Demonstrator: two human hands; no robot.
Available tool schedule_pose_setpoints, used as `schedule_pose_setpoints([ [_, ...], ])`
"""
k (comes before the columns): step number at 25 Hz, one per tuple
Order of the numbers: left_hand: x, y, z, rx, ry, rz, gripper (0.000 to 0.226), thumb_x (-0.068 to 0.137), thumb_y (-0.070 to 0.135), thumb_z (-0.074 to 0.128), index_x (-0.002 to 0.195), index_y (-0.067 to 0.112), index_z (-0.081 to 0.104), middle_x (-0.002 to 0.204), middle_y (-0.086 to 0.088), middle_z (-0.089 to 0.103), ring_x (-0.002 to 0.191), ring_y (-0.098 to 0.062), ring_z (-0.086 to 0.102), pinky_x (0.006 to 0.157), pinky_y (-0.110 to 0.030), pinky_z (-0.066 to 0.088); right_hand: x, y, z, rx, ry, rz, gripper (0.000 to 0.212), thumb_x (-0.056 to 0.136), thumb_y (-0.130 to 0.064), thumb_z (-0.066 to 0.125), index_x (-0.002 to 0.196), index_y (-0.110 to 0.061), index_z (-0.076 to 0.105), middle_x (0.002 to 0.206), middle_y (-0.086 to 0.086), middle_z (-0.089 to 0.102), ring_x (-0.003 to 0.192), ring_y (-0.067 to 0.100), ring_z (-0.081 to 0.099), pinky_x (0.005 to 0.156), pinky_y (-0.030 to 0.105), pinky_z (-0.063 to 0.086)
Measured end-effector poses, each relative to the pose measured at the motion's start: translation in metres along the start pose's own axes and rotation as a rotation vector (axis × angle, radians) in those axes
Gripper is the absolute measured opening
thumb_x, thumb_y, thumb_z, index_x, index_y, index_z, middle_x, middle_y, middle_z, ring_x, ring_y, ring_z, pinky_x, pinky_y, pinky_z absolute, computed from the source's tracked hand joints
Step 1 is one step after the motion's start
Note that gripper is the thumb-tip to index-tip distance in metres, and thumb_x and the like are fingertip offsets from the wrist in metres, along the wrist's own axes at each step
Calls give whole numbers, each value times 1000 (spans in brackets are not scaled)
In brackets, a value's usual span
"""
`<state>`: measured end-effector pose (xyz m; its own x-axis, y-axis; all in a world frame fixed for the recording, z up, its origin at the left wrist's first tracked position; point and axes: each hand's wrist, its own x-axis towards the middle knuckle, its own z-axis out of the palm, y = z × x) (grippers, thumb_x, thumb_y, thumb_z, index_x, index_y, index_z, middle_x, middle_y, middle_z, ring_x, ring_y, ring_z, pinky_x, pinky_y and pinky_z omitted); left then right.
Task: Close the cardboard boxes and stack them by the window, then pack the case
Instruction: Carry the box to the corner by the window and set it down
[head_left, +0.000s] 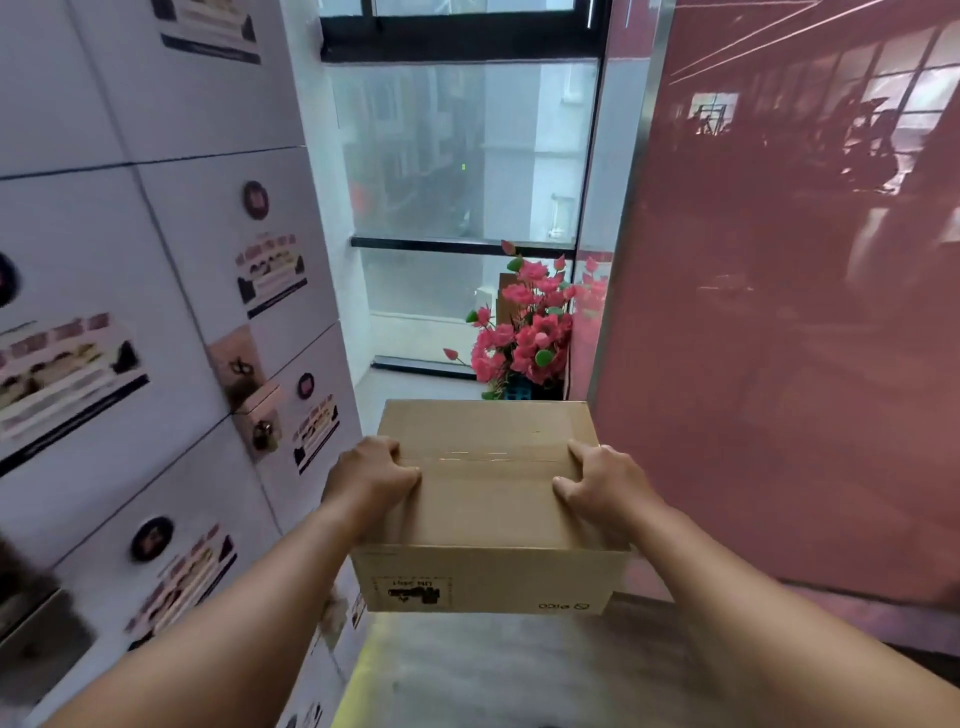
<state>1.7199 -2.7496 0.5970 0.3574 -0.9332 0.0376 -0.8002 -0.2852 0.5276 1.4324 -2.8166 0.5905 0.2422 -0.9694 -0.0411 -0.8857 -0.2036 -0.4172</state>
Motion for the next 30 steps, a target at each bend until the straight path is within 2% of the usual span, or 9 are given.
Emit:
schedule_pose_setpoints([
  [4, 127, 17, 22, -7, 5, -47, 18, 78, 35, 68, 82, 27, 52, 88, 6, 60, 86, -21, 61, 81, -34, 55, 143, 6, -3, 7, -20, -35, 66, 86, -49, 58, 146, -23, 46, 131, 13, 56, 118, 32, 55, 94, 38, 46],
  [6, 187, 26, 25, 23, 12, -89, 23, 78, 35, 66, 95, 20, 62, 93, 3, 64, 87, -22, 60, 80, -33, 55, 208, 4, -7, 8, -35, -37, 63, 84, -49, 58, 142, -23, 50, 129, 13, 57, 116, 32, 56, 94, 39, 47],
  [9, 276, 32, 31, 24, 41, -129, 37, 79, 33, 65, 113, 19, 63, 107, -3, 67, 96, -25, 61, 82, -33, 53, 303, -5, -9, 50, -53, -35, 62, 82, -47, 57, 139, -23, 52, 128, 11, 57, 115, 30, 56, 93, 38, 45],
  [13, 389, 20, 42, 11, 76, -174, 43, 79, 27, 64, 122, 18, 62, 112, -5, 67, 101, -26, 61, 81, -31, 50, 420, -25, 6, 63, -88, -37, 63, 81, -47, 58, 139, -23, 52, 126, 10, 56, 113, 31, 57, 89, 36, 45],
  [16, 489, 0, 52, -2, 86, -181, 40, 77, 24, 64, 115, 14, 65, 107, -6, 68, 91, -24, 59, 74, -29, 45, 521, -46, 23, 79, -98, -39, 64, 81, -46, 61, 139, -20, 52, 128, 10, 59, 113, 30, 59, 93, 37, 48],
  [20, 618, -20, 56, -45, 85, -212, 23, 73, 18, 61, 96, 20, 59, 82, 4, 60, 73, -16, 54, 65, -29, 43, 646, -78, 36, 79, -102, -39, 57, 82, -44, 66, 133, -21, 57, 123, 8, 60, 110, 27, 59, 92, 36, 50],
  [22, 679, -26, 59, -64, 81, -263, 24, 72, 16, 57, 96, 18, 57, 83, 1, 61, 67, -12, 50, 58, -28, 40, 708, -93, 37, 49, -106, -40, 51, 80, -44, 65, 126, -23, 59, 120, 7, 60, 108, 27, 59, 90, 36, 50],
  [25, 766, -36, 60, -74, 80, -319, 26, 71, 16, 54, 96, 20, 55, 85, 2, 61, 70, -12, 51, 57, -27, 38, 795, -114, 41, 54, -117, -63, 42, 81, -40, 63, 121, -26, 60, 114, 4, 61, 100, 26, 61, 84, 35, 52],
  [30, 899, -71, 72, -68, 28, -361, 30, 72, 16, 55, 102, 21, 53, 94, 1, 65, 85, -21, 61, 70, -32, 51, 929, -133, 77, 84, -149, -45, 51, 85, -34, 64, 133, -21, 57, 125, 6, 61, 113, 27, 60, 94, 36, 50],
])
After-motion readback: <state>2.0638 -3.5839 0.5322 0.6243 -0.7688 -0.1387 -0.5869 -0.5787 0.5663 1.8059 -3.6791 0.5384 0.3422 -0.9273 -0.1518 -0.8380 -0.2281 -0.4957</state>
